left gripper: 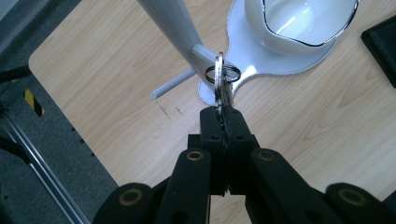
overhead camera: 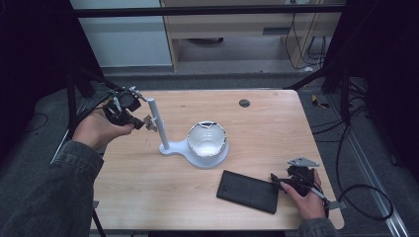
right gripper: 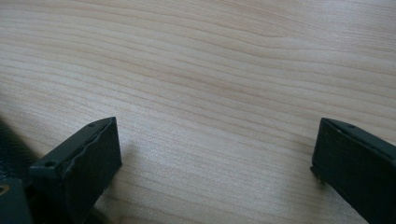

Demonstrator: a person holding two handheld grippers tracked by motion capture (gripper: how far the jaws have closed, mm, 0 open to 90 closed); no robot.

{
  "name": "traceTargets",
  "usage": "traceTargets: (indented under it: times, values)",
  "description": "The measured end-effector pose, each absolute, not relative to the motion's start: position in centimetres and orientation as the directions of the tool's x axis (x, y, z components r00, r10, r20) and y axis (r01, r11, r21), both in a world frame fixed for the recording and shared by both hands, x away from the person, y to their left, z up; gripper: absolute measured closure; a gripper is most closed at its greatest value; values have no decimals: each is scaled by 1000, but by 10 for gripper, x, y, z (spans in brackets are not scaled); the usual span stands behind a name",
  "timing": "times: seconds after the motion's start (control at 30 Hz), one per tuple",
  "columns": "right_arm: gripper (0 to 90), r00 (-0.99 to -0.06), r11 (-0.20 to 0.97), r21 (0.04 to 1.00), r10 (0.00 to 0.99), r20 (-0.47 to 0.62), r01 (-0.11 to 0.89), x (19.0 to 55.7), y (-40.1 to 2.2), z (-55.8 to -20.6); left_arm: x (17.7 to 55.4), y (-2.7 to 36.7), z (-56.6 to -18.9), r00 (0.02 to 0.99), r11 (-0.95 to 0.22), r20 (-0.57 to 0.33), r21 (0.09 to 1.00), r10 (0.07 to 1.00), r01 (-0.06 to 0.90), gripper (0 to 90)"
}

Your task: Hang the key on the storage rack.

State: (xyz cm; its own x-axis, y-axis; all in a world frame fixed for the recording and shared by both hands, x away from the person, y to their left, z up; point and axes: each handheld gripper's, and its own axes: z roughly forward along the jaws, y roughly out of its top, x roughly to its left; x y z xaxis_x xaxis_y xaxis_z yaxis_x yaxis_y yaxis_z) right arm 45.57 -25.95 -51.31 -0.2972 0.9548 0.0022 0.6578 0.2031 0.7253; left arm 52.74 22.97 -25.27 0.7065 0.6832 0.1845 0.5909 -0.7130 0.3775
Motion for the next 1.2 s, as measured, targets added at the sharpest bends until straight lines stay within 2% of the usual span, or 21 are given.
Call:
traceTargets:
  times: [0.2, 0.27, 0.43, 0.7, 1.2]
  values:
    - [14, -302, 207, 726, 953, 1, 656, 456, -259, -513, 530, 228, -254, 708, -711, 176, 373, 684, 595, 886]
    - [14, -301, 205, 726, 954, 2, 657, 455, -259, -513, 530, 227, -255, 700, -719, 207, 359, 683, 595, 886]
    - [14, -302, 207, 726, 953, 2, 656, 455, -259, -513, 534, 228, -257, 697, -703, 181, 376, 694, 603, 885]
    - [14, -305, 210, 726, 952, -1, 655, 455, -259, -513, 537, 227, -264, 694, -706, 191, 367, 695, 606, 885]
    - [12, -308, 215, 725, 951, -4, 655, 455, -258, -513, 537, 235, -273, 684, -678, 164, 419, 711, 604, 884]
